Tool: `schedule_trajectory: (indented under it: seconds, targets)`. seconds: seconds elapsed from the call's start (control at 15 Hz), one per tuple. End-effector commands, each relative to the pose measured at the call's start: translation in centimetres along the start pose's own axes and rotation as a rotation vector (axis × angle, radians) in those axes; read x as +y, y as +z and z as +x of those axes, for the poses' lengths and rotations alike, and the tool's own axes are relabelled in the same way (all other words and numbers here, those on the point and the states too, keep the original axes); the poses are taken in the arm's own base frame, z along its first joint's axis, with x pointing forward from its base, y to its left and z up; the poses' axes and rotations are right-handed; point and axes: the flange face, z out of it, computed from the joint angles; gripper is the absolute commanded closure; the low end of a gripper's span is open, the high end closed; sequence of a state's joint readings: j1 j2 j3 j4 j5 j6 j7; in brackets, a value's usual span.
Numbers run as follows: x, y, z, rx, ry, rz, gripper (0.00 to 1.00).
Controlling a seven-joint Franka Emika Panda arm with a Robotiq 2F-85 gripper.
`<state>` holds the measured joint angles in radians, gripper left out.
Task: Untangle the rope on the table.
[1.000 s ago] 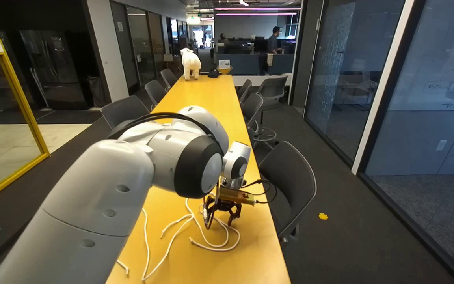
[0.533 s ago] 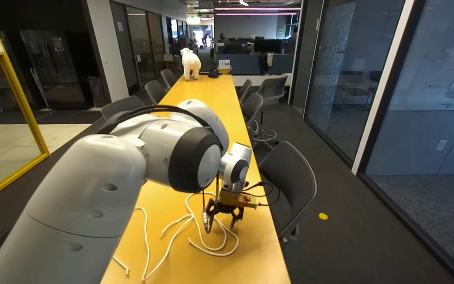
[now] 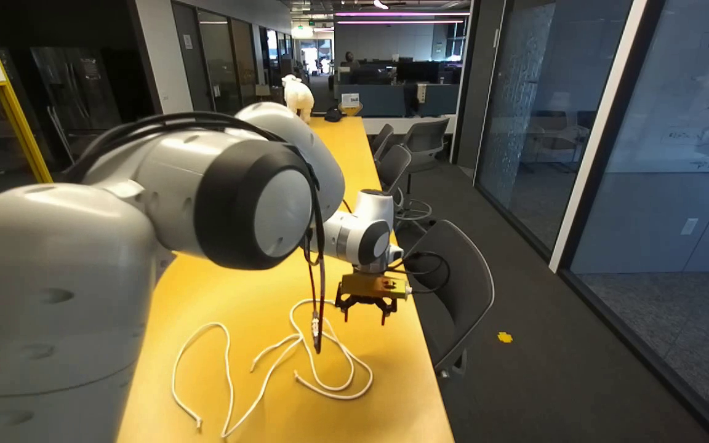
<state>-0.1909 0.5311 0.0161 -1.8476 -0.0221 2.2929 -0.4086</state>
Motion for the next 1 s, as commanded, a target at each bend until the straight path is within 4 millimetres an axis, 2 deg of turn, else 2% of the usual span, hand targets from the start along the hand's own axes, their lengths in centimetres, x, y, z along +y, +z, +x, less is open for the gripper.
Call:
schedule_trajectory:
  seconds: [0.0,0.07,0.27,0.47,0.67,0.93]
  targets:
    - [-1.6,-4.4,-4.2,-0.032,0.061,-0.049,0.0]
    - [-2.1,-4.7,-4.6,-0.047,0.064,-0.056,0.0]
    - [-5.3,-4.5,-4.8,-0.097,0.02,-0.066,0.0]
    - [-8.2,-6.1,-6.0,-0.125,0.006,-0.118,0.0]
    - [-10.4,-8.5,-8.9,-0.193,0.04,-0.159,0.0]
    - [-13.5,-10.3,-12.5,-0.273,0.036,-0.162,0.0]
